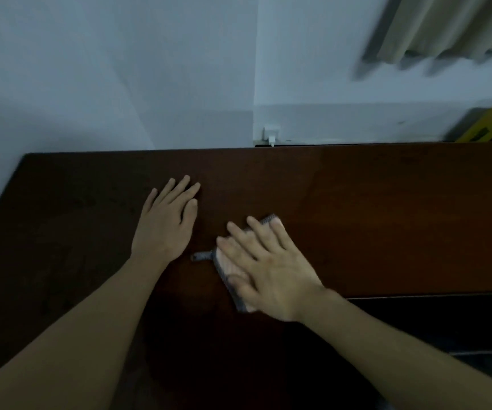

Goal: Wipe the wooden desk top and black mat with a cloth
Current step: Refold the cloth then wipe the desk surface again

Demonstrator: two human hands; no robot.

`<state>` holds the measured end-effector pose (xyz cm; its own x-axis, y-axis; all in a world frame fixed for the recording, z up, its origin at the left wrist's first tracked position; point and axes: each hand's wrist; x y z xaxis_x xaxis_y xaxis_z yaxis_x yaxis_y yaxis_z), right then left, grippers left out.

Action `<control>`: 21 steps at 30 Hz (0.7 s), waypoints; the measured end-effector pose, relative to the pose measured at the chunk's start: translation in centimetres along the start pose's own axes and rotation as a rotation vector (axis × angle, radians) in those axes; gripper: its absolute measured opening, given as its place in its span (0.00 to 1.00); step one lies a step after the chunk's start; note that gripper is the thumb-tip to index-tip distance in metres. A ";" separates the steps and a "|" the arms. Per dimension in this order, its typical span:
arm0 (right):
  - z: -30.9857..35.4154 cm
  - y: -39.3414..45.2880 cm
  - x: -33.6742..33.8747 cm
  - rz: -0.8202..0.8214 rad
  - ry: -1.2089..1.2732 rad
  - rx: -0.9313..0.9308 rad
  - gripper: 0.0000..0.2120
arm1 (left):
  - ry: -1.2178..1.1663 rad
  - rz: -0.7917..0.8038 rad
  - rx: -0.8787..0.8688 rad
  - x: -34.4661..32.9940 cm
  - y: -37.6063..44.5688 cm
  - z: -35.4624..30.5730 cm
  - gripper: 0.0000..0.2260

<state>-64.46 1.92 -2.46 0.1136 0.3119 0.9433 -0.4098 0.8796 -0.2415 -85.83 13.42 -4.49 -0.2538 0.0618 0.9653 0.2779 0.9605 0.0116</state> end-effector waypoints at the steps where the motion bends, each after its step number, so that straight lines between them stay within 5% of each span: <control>1: -1.4 -1.0 -0.1 0.010 0.003 0.028 0.30 | 0.015 0.001 0.004 0.0 0.0 -0.1 0.28; 8: -15.7 -0.3 1.9 -0.122 -0.028 -0.370 0.31 | 0.074 -0.016 0.030 -0.1 -0.6 -0.2 0.28; 12: -15.4 2.4 2.7 -0.141 0.000 -0.505 0.29 | 0.085 -0.034 0.046 0.0 -0.6 -0.6 0.27; 15: -11.1 3.1 2.2 -0.111 -0.003 -0.401 0.31 | 0.123 -0.061 0.094 -0.1 -0.7 -0.5 0.27; 21: -3.9 0.6 0.8 0.032 -0.014 0.105 0.30 | 0.165 -0.115 0.228 -0.1 -0.6 -0.5 0.28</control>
<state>-61.07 4.06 -2.70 0.0866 0.3335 0.9388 -0.5053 0.8268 -0.2471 -85.51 12.66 -4.44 -0.1127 -0.0780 0.9906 0.0364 0.9959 0.0826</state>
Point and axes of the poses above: each hand's wrist, its own y-axis towards the middle knuckle, its own x-axis out of the back of the hand, z = x × y, and after that the axes turned 5 degrees about y, right-handed
